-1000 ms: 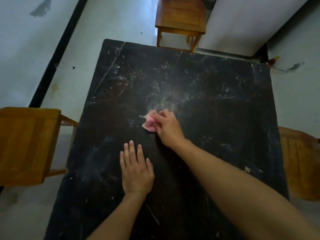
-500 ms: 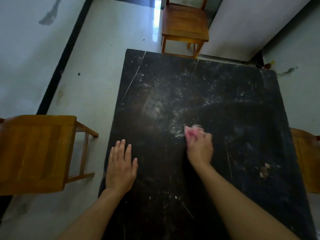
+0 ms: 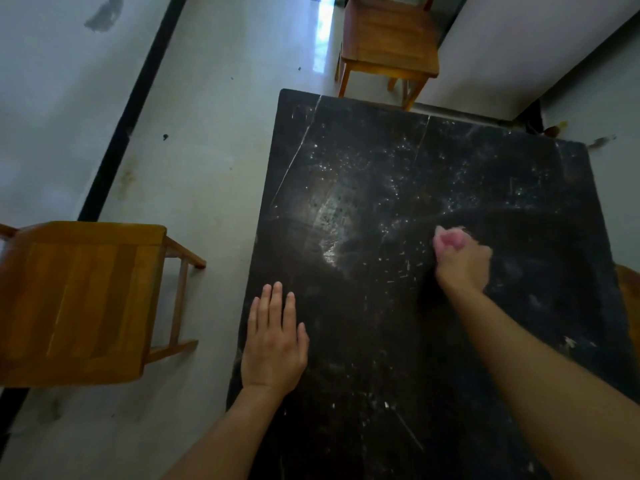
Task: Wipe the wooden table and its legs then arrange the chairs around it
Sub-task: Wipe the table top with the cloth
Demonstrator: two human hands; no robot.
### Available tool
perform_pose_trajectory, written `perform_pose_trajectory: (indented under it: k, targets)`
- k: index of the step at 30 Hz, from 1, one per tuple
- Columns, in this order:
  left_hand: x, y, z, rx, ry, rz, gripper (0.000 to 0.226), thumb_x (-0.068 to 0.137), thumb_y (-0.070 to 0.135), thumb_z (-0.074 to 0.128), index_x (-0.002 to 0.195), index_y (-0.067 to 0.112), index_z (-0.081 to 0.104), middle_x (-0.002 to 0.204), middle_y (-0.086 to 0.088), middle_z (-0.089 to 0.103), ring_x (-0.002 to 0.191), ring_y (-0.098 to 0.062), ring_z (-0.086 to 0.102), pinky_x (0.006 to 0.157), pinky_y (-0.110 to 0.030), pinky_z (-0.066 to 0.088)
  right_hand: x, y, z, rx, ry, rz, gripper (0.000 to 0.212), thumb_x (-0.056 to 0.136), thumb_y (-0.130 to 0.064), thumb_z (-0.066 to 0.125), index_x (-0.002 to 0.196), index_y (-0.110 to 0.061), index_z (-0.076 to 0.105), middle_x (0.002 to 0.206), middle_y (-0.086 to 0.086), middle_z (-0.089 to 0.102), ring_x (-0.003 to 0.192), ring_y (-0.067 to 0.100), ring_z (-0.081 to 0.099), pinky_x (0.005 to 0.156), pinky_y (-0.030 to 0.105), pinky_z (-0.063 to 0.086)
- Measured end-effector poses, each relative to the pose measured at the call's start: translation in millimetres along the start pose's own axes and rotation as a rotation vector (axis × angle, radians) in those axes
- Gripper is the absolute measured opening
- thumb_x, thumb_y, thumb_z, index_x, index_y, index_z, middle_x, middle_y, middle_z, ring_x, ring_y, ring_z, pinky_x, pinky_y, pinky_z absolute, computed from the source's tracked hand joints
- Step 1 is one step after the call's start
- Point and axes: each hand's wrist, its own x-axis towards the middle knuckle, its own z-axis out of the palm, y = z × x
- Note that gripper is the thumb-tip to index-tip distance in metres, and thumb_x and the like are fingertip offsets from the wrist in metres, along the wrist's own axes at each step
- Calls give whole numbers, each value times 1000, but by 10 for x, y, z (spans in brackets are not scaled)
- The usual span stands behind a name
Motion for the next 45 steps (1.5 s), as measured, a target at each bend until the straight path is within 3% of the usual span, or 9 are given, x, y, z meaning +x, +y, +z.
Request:
perform_pose_trajectory:
  k: [7,9,11,15,22,29,33,42,45]
  targets:
    - [-35,18,13,-12,-2,-8,55,93,31,34,137,1,46,148,-23,35,141,-34,27,116,-45,15,-1059,-1052,778,31,-550,-868,32,92,-26,63,124,-29,60,106,-3,47,100,16,47,84,30,46]
    - [-20,14,1,-21,5,-4,55,93,31,34,136,0,47,147,-23,37,140,-34,29,116,-46,16,-988,-1106,639,184,-614,-864,25,92,-24,63,117,-26,67,101,-4,49,91,10,51,83,22,45]
    - [6,9,-8,-23,3,7,55,92,32,35,136,0,47,147,-23,37,139,-35,29,116,-45,14,-682,-1049,471,265,-365,-720,18,92,-16,60,104,-25,72,100,-3,50,87,7,52,79,14,40]
    - [3,10,16,-31,-6,13,56,93,33,36,139,2,43,148,-23,35,141,-34,26,116,-44,13,-193,-1034,383,164,-146,-268,13,94,-22,55,97,-28,67,114,1,46,109,22,52,94,32,43]
    - [14,-23,25,-27,-19,-11,55,93,35,35,138,4,43,149,-21,35,141,-33,27,113,-45,19,-933,-1793,1051,7,-575,-956,34,93,-25,62,126,-30,61,110,-1,48,105,19,45,92,37,46]
    - [11,-18,-4,-38,-5,-1,56,91,33,37,137,2,46,147,-22,38,139,-35,31,112,-46,21,-403,-655,214,88,-171,-631,26,97,-28,54,121,-26,64,103,-3,44,88,16,53,67,19,37]
    - [21,-12,-21,-54,11,-1,56,91,34,38,136,2,47,146,-21,40,138,-35,34,112,-47,21,-600,-227,238,5,-127,-430,25,99,-28,50,119,-22,63,105,2,43,82,15,50,67,27,37]
    - [-337,-162,76,-132,44,-10,52,93,29,38,135,0,49,146,-20,42,138,-32,34,116,-43,26,-1723,-1699,1159,137,-519,-791,17,95,-27,56,102,-23,71,103,4,65,91,19,62,83,36,54]
    - [-429,-189,86,-132,15,-24,53,93,30,39,137,2,47,147,-18,40,139,-30,33,114,-44,28,-1477,-1946,939,280,-497,-719,22,94,-12,56,97,-26,73,96,0,69,77,7,63,76,16,53]
